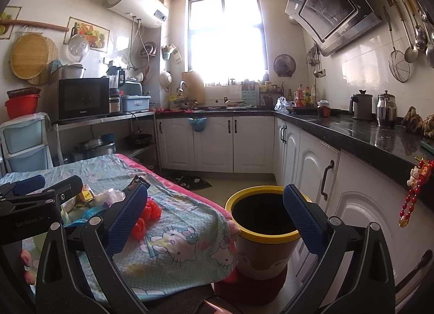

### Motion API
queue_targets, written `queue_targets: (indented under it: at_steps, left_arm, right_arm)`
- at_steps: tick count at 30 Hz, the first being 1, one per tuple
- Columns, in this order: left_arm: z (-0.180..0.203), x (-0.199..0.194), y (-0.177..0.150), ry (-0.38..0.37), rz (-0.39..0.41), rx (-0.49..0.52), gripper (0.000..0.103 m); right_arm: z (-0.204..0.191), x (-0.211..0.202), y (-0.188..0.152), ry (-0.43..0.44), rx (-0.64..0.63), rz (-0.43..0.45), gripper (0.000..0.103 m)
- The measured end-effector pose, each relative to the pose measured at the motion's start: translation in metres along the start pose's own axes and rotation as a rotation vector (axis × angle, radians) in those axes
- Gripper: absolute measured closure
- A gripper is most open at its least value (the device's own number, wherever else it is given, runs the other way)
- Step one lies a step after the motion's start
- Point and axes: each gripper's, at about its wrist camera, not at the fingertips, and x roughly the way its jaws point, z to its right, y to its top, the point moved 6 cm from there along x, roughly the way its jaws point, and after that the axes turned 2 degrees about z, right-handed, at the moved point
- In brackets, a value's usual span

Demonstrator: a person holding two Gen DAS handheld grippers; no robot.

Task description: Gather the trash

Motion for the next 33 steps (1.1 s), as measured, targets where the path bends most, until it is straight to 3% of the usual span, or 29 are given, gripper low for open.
queue_targets:
  at_steps: [23,33]
  left_arm:
    - [-0.007,-0.001,0.004,0.006,0.006,-0.01,0.01]
    - [-0.033,0.001,0.012,0.046,0.021,-0.037,0.01]
  right_arm:
    - [0.0,0.0,0.002,0.005,0.005,0.002,0.006]
    - [-0.012,0.006,0.009,0.049,-0.044,0.001,0.006]
